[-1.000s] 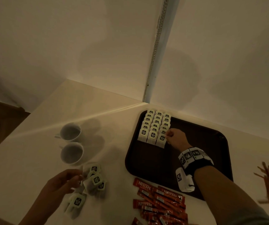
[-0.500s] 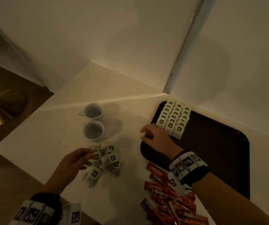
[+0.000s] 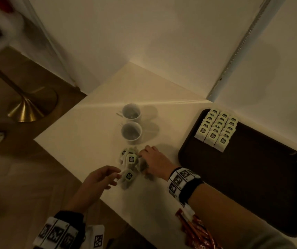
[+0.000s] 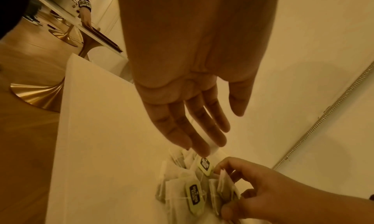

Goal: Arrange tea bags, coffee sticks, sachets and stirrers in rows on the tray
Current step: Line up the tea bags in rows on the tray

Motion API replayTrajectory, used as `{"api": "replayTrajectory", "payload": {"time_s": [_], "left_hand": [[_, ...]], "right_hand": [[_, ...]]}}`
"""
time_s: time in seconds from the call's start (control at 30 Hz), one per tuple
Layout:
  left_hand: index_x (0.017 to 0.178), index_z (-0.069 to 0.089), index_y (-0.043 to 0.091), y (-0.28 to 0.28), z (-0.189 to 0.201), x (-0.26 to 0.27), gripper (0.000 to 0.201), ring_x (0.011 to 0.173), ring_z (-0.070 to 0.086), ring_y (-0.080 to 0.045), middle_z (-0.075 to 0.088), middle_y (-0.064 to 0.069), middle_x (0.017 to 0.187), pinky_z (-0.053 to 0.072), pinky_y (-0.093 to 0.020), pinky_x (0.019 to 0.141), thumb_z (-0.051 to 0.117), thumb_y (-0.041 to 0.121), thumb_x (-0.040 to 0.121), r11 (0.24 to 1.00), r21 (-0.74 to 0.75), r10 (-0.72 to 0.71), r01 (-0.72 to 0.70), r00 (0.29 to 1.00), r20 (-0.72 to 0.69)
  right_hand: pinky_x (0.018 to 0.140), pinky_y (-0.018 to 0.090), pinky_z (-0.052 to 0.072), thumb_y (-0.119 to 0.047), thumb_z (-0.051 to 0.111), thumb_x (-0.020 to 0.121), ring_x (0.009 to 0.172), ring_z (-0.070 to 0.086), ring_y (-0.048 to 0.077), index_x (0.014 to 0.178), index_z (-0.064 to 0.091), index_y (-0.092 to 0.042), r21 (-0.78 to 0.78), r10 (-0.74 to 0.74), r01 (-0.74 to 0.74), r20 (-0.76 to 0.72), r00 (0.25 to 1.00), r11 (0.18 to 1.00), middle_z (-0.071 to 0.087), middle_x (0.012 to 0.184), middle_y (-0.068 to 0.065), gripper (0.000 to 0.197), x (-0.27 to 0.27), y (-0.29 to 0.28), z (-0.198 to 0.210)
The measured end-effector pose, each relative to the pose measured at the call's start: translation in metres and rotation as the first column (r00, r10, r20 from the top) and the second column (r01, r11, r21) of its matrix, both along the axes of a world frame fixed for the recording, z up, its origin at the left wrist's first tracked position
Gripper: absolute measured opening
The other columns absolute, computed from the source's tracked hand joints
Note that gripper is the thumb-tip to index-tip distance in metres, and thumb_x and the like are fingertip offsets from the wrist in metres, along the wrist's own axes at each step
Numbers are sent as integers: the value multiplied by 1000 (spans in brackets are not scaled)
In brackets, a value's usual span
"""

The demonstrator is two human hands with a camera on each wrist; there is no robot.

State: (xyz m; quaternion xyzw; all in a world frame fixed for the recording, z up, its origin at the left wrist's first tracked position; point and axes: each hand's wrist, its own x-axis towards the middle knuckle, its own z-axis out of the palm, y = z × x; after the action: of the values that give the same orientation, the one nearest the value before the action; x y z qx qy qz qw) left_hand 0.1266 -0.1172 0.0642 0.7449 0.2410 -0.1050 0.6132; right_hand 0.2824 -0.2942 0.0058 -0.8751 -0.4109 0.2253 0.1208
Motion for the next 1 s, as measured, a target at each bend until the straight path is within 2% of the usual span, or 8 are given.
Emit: {"api": "replayTrajectory", "payload": {"time_s": [0.17, 0.33, 0.47, 0.5, 0.67, 0.8, 0.9, 1.0], "left_hand": [[98, 66, 18, 3, 0, 1, 11, 77, 65, -12, 73, 5, 89, 50, -28, 71, 55, 18, 96, 1000, -2, -10, 11, 1000, 21], [107, 62, 18, -16, 16, 34, 16, 89, 65, -20, 67, -7, 107, 53, -28, 73, 53, 23, 95, 995, -93, 44, -38, 997, 60], [116, 59, 20, -31, 38, 70, 51, 98, 64, -22, 62, -9, 120, 55, -34, 78, 50, 59, 85, 969, -247, -9, 16, 1000, 29], [119, 59, 19, -34, 45, 79, 62, 98, 65, -25, 63, -10, 119, 55, -35, 77, 46, 68, 84, 950, -310, -50, 48, 999, 0], [120, 62, 11, -53, 83, 116, 90, 86, 68, -31, 67, -20, 112, 56, -31, 66, 20, 77, 76, 781, -563, -340, 272, 940, -19], [108, 66, 18, -71, 97, 133, 74, 76, 68, -24, 70, -15, 98, 55, -27, 57, 27, 73, 79, 778, -523, -376, 349, 925, 57], [116, 60, 19, -81, 94, 140, 63, 79, 68, -22, 69, -10, 97, 56, -28, 62, 34, 65, 82, 757, -569, -317, 320, 942, 107], [119, 59, 14, -92, 89, 146, 59, 86, 69, -22, 70, -7, 99, 56, -28, 67, 36, 58, 87, 738, -618, -247, 272, 960, 128]], "right_hand": [[77, 31, 44, -13, 65, 77, 99, 53, 24, 93, 61, -15, 59, -61, 67, -103, 993, 996, 56, 105, 5, 16, 3, -1, 9], [75, 34, 52, -20, 79, 70, 82, 64, 15, 80, 63, -14, 245, -113, 189, -295, 949, 951, 69, 86, -2, 20, 16, -10, 51], [67, 8, 43, -7, 79, 70, 72, 58, -8, 84, 64, -13, 317, -63, 193, -378, 924, 929, 63, 78, -12, 21, 31, -16, 104], [65, 7, 42, -8, 80, 70, 71, 57, -8, 83, 63, -12, 325, -31, 158, -363, 931, 932, 63, 78, -13, 21, 33, -18, 118], [66, 24, 48, -17, 82, 67, 72, 64, 13, 91, 65, -14, 267, 60, 3, -228, 972, 964, 69, 82, 0, 29, 45, -28, 171], [66, 17, 45, -21, 84, 65, 77, 62, 7, 100, 60, -17, 290, -26, 61, -125, 992, 955, 68, 86, -4, 43, 57, -44, 186], [64, 12, 46, -11, 80, 71, 75, 60, 7, 94, 62, -9, 405, -125, 190, -182, 975, 894, 65, 83, -3, 29, 64, -60, 192], [65, 8, 45, -9, 75, 77, 77, 60, 7, 89, 64, -10, 451, -190, 262, -198, 962, 853, 64, 83, -5, 16, 67, -76, 197]]}}
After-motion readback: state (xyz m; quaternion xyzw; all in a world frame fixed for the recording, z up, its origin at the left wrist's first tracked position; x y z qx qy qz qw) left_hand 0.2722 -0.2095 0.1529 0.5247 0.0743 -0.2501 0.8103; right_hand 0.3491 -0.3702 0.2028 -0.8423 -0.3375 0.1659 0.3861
